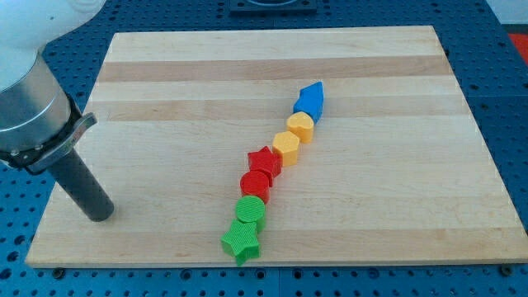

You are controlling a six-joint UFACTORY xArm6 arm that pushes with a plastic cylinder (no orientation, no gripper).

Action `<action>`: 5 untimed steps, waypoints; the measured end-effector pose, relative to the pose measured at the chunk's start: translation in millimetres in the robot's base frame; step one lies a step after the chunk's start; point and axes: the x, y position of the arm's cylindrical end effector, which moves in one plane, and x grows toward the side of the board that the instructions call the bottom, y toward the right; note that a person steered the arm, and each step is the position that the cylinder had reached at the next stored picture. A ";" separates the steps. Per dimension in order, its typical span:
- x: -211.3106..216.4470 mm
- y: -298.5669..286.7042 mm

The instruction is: Push the yellow hexagon towards the center right of the board

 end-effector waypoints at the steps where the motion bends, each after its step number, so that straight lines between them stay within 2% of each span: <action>1: -14.6 0.8; 3: -67.3 43.8; 5: -84.3 117.0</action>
